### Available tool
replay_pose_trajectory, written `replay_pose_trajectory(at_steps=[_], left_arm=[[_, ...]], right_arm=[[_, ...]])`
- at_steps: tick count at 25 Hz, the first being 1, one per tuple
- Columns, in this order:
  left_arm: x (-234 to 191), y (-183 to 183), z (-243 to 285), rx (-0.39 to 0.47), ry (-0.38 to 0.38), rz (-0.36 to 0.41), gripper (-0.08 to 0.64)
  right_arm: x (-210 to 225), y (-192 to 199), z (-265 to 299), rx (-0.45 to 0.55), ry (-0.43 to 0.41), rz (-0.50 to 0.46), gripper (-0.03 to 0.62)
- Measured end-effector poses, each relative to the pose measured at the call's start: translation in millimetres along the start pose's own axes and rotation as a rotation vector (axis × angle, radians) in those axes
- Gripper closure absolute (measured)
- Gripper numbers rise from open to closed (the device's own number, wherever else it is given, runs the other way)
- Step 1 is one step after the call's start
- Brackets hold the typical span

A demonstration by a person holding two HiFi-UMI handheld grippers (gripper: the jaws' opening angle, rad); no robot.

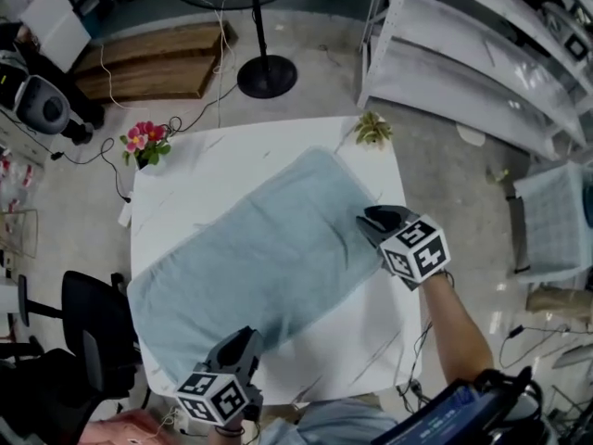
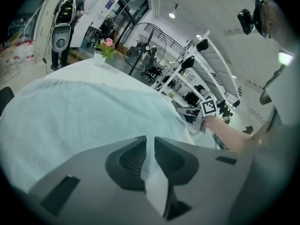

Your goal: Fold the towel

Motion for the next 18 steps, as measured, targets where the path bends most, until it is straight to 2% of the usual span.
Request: replay_pose_trajectory(at_steps=[3, 6, 9, 12, 14, 18], left_arm=[[4, -11, 5, 0.018, 0.015, 0.001, 0.503], [3, -13, 9, 0.029, 0.023, -0.001, 0.503], [4, -15, 9, 0.018, 0.001, -0.009, 0.503], [1, -14, 9, 0.024, -0.01, -0.025, 0.503], [-2, -12, 7, 0.029, -0.016, -0.037, 0.503], [-6, -11, 1, 0.042, -0.011, -0.049, 0.503]], right_arm=[[37, 13, 5, -0.058, 0.071, 0.007, 0.478], [52, 25, 17, -0.114, 0.077, 0.014, 0.432], [56, 33, 26, -0.15, 0.067, 0.028, 0.416], [61, 33, 32, -0.165, 0.061, 0.09, 0.45], [60, 31, 34, -0.161, 0.021, 0.174, 0.525], [53, 13, 24, -0.075, -0.024, 0.283, 0.54]])
Point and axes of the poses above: the fingertips, and each gripper's own axes: z forward along the fingers, x to its right, y out of its underside, the point moved 1 cm from there along -z, backward along the fingers, and after that the axes turned 5 degrees about y, right-handed, at the moved point
